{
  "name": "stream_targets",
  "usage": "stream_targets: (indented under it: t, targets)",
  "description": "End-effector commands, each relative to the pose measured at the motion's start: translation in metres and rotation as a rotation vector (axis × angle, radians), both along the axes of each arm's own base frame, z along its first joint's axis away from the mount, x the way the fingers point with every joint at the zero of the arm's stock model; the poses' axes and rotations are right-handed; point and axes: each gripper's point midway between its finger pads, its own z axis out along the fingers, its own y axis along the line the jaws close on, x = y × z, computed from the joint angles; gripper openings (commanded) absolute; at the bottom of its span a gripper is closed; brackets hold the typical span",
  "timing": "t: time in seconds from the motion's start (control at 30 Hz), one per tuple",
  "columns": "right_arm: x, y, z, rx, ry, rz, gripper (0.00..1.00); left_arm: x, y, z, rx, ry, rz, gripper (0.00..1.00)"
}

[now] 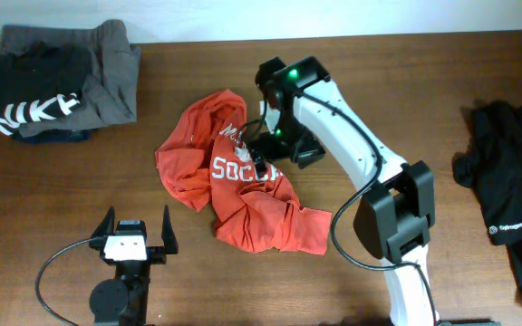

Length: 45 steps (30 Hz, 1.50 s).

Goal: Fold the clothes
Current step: 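Drag the red shirt rightward with the right gripper to stretch it out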

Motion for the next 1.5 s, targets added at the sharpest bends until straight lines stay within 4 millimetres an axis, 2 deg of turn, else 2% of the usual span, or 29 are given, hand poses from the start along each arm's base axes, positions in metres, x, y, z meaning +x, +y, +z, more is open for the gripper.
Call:
stream_targets:
  t: [0.0,0.07,0.2,0.4,0.47,0.5,0.53,0.6,0.63,0.7,0.73,0.77,0.87,1.0,1.13,1.23,1.33,1.37,1.4,1.47]
  targets:
    - [-0.014,0.023,-0.011,0.013,-0.039,0.103,0.98,0.000,-0.001,-0.001,0.015,0.000,-0.008,0.99]
    - [-0.016,0.035,-0.031,0.018,-0.078,0.181,0.98,0.000,-0.001,-0.001,0.015,0.000,-0.008,0.99]
    - [-0.004,0.032,-0.061,-0.075,-0.184,0.228,0.98,0.000,-0.001,-0.001,0.015,0.000,-0.008,0.99]
    - [0.000,0.032,-0.068,-0.079,-0.207,0.227,0.97,0.000,-0.001,-0.001,0.015,0.000,-0.008,0.99]
    - [-0.002,0.031,-0.068,-0.084,-0.198,0.226,0.88,0.000,-0.001,-0.001,0.015,0.000,-0.008,0.99]
    - [-0.004,0.029,-0.068,-0.091,-0.188,0.227,0.74,0.000,-0.001,-0.001,0.015,0.000,-0.008,0.99]
    - [-0.005,0.028,-0.068,-0.094,-0.183,0.227,0.69,0.000,-0.001,-0.001,0.015,0.000,-0.008,0.99]
    - [-0.008,0.026,-0.068,-0.104,-0.170,0.196,0.49,0.000,-0.001,-0.001,0.015,0.000,-0.008,0.99]
    - [-0.008,0.026,-0.068,-0.108,-0.166,0.163,0.35,0.000,-0.001,-0.001,0.015,0.000,-0.008,0.99]
    - [-0.008,0.025,-0.067,-0.111,-0.164,0.156,0.21,0.000,-0.001,-0.001,0.015,0.000,-0.008,0.99]
    - [-0.008,0.025,-0.066,-0.112,-0.163,0.154,0.08,0.000,-0.001,-0.001,0.015,0.000,-0.008,0.99]
    - [-0.007,0.024,-0.065,-0.119,-0.162,0.140,0.04,0.000,-0.001,-0.001,0.015,0.000,-0.008,0.99]
    - [0.001,0.017,-0.053,-0.159,-0.184,0.056,0.04,0.000,-0.001,-0.001,0.015,0.000,-0.008,0.99]
    - [0.031,-0.018,-0.018,-0.294,-0.285,-0.090,0.04,0.000,-0.001,-0.001,0.015,0.000,-0.008,0.99]
    - [0.062,-0.056,0.021,-0.325,-0.349,-0.211,0.04,0.000,-0.001,-0.001,0.015,0.000,-0.008,0.99]
    - [0.083,-0.101,0.049,-0.352,-0.380,-0.320,0.04,0.000,-0.001,-0.001,0.015,0.000,-0.008,0.99]
    - [0.099,-0.150,0.066,-0.376,-0.397,-0.433,0.04,0.000,-0.001,-0.001,0.015,0.000,-0.008,0.99]
    - [0.102,-0.161,0.069,-0.384,-0.403,-0.459,0.04,0.000,-0.001,-0.001,0.015,0.000,-0.008,0.99]
    - [0.108,-0.187,0.072,-0.398,-0.409,-0.517,0.04,0.000,-0.001,-0.001,0.015,0.000,-0.008,0.99]
    - [0.113,-0.216,0.074,-0.419,-0.413,-0.581,0.04,0.000,-0.001,-0.001,0.015,0.000,-0.008,0.99]
